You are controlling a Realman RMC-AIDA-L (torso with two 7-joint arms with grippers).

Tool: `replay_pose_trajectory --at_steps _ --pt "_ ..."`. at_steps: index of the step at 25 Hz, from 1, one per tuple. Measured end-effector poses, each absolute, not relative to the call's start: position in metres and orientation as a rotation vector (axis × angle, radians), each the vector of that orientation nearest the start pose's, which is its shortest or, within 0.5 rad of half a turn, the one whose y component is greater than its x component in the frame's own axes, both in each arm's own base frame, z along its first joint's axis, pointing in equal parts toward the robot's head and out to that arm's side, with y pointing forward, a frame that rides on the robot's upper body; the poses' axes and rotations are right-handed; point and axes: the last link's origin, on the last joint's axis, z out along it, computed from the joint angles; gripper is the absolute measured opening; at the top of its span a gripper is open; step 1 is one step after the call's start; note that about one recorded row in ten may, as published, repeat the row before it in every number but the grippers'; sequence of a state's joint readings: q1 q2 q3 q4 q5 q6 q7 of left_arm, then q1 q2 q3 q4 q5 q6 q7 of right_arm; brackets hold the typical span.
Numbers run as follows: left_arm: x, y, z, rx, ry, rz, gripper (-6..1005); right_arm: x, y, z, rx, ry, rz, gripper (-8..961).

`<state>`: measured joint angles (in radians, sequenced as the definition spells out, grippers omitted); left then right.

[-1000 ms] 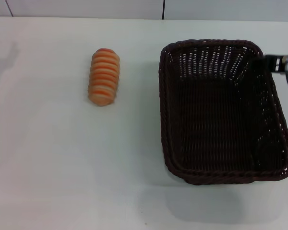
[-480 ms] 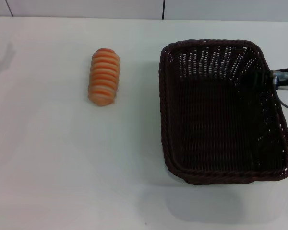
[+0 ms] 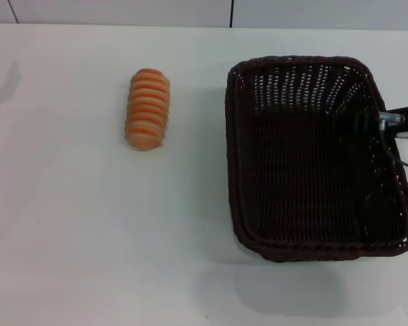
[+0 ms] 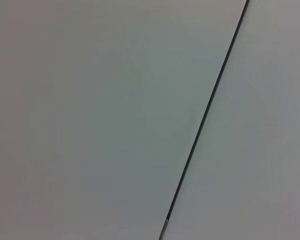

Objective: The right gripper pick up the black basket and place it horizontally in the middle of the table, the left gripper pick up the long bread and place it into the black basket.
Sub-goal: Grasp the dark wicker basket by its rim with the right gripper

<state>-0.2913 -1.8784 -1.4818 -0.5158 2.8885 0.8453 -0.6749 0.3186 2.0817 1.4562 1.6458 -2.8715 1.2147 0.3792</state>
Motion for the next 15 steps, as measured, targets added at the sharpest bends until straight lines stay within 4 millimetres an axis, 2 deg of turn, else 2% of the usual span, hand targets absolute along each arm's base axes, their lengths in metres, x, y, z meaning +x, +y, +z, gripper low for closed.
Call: replay_pose_trajectory --at_steps 3,8,15 --pt "-0.3616 0.3614 0.103 -1.387 -0.829 -0.921 830 0.1887 0.34 0.0013 -1.833 1.438 -0.028 771" --pt "-0.3611 0.3615 0.1027 -1.391 -0.828 -0.92 830 0.196 0.3413 -0.0001 -1.816 1.456 -0.04 606" --pt "-0.3616 0.3618 0.1046 -1.388 -0.825 -0.92 829 0.1969 0.3438 -0.0019 -1.821 1.459 -0.014 504"
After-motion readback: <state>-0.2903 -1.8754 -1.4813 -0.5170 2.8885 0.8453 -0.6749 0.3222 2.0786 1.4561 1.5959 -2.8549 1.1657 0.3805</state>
